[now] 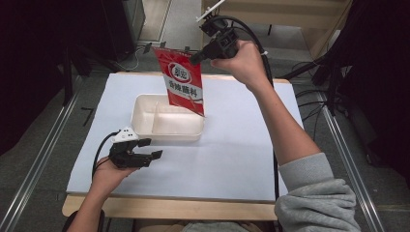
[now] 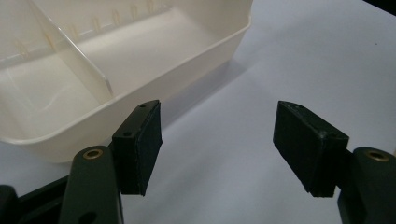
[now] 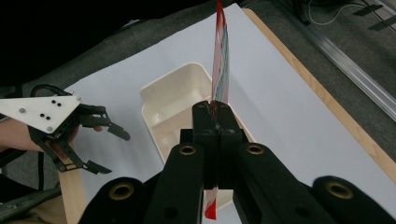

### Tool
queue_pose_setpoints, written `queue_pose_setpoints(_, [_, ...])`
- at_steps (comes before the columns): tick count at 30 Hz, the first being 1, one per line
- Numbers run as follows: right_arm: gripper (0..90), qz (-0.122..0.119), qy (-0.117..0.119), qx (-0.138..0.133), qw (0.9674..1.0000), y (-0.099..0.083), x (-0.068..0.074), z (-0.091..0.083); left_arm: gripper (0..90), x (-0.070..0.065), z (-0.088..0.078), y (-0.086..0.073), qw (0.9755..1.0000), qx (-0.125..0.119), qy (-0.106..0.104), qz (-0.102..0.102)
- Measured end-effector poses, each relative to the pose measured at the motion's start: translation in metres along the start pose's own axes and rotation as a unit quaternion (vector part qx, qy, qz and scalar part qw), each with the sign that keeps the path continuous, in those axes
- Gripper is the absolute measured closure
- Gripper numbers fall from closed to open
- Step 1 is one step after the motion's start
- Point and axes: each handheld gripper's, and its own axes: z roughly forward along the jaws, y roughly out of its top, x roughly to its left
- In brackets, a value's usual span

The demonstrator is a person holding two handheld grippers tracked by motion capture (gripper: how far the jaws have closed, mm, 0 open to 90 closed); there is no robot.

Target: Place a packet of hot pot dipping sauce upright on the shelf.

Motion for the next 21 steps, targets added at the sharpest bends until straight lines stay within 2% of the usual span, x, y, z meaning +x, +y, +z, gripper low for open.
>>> queue_pose_setpoints(5, [90.0,-0.002,0.027,0.0,0.9996,0.006,-0.002,0.018,33.7,0.001,-0.001,-0.001,1.0,-0.002,0.0,-0.001])
queue_pose_setpoints(7, [90.0,0.0,0.027,0.001,0.9996,0.006,-0.003,0.022,33.7,0.001,-0.001,-0.001,1.0,-0.003,0.0,-0.002])
queue_pose_setpoints(8, [90.0,0.0,0.03,0.005,0.9995,0.007,-0.005,0.031,33.7,0.001,-0.002,-0.001,1.0,-0.003,0.0,-0.001])
queue_pose_setpoints(12, [90.0,-0.001,0.025,0.019,0.9995,0.006,-0.009,0.046,33.7,0.0,-0.002,-0.001,1.0,-0.005,0.001,-0.003])
queue_pose_setpoints(14, [90.0,0.004,0.025,0.028,0.9993,0.004,-0.013,0.053,33.7,0.0,-0.002,-0.001,1.0,-0.004,0.001,-0.002])
queue_pose_setpoints(15, [90.0,0.009,0.014,0.044,0.9989,-0.001,-0.02,0.065,33.7,0.0,-0.002,-0.001,1.0,-0.004,0.001,-0.002])
queue_pose_setpoints(16, [90.0,0.016,0.012,0.05,0.9986,-0.003,-0.022,0.068,33.7,0.0,-0.002,-0.001,1.0,-0.005,0.001,-0.003])
queue_pose_setpoints(20, [90.0,0.034,0.016,0.03,0.9988,-0.009,-0.032,0.071,33.7,0.0,-0.002,-0.001,1.0,-0.005,0.001,-0.003])
queue_pose_setpoints(21, [90.0,0.026,-0.002,0.032,0.9991,-0.012,-0.034,0.072,33.7,0.0,-0.001,-0.001,1.0,-0.005,-0.001,-0.005])
